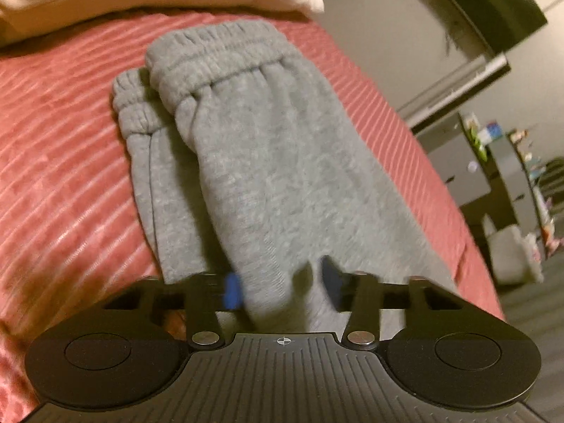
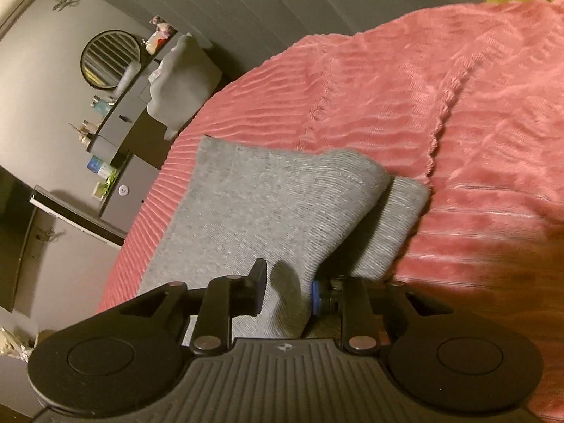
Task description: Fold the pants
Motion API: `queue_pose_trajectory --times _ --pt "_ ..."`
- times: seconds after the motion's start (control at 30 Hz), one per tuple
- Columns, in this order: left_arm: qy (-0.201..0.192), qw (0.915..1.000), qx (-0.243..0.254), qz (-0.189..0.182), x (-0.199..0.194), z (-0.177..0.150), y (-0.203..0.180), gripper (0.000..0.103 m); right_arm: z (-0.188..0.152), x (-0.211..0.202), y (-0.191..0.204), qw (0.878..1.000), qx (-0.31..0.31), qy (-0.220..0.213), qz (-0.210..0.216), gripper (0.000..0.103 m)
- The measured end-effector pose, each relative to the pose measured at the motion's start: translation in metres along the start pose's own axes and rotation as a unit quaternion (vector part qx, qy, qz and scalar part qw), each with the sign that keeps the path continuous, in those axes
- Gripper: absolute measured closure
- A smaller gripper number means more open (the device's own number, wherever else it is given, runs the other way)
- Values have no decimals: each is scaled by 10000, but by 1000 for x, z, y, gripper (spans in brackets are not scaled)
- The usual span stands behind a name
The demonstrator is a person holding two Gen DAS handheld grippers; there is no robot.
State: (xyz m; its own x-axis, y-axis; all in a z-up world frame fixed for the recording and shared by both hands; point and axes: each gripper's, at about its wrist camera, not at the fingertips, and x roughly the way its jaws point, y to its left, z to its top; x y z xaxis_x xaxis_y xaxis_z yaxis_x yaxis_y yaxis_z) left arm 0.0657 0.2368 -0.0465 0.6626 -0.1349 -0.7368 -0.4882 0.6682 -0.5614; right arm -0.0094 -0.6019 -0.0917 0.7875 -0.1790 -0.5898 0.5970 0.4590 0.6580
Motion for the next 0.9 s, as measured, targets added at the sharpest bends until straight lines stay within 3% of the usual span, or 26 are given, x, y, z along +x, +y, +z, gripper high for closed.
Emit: queue_pose_trajectory --times 0.03,0.1,0.2,0.27,0.33,0.4,0.43,0.47,0.5,0.53,0.67,0.73,0.77,0.9 --pt "43 10000 17 30 0 0 -1 88 0 3 -1 10000 12 8 -19 99" --pt "-58 10000 11 -81 -11 0 0 90 4 5 3 9998 -81 34 -164 98" --pt "-309 9989 204 -296 -29 -2 -4 91 9 -14 19 9971 -653 -346 -186 99" --pt "-363 9987 294 -202 -33 -2 -2 91 13 -27 24 9951 -768 -622 -53 99" --pt "-179 9995 234 72 -27 -3 6 86 13 -27 19 9948 -832 -581 28 98" --pt "301 9985 81 445 -13 -5 14 83 10 -14 11 9930 -1065 -377 -355 96" --pt "365 9983 8 447 -15 -6 16 81 11 -6 4 9919 -1077 -145 -664 96" --pt "306 9986 -19 427 -20 -7 16 75 12 -4 -5 9929 -943 -20 -723 96" --pt "251 9983 23 523 -27 -7 13 49 14 -11 -13 9962 -698 -123 -502 94" --pt "144 9972 91 728 -37 -7 8 31 16 -20 -17 9969 -554 -261 -499 89" --pt "-606 9879 865 1140 -78 -19 -26 19 21 -44 -22 9931 -699 -574 -748 79" --pt "-977 9836 1193 938 -90 -31 -45 5 24 -47 -31 9952 -477 -488 -707 69" --pt "-1056 9820 1357 779 -91 -37 -55 5 25 -46 -37 9966 -317 -421 -626 69" --pt "-570 9807 1774 590 -56 -65 -87 5 20 -33 -49 9991 248 -180 -300 65"
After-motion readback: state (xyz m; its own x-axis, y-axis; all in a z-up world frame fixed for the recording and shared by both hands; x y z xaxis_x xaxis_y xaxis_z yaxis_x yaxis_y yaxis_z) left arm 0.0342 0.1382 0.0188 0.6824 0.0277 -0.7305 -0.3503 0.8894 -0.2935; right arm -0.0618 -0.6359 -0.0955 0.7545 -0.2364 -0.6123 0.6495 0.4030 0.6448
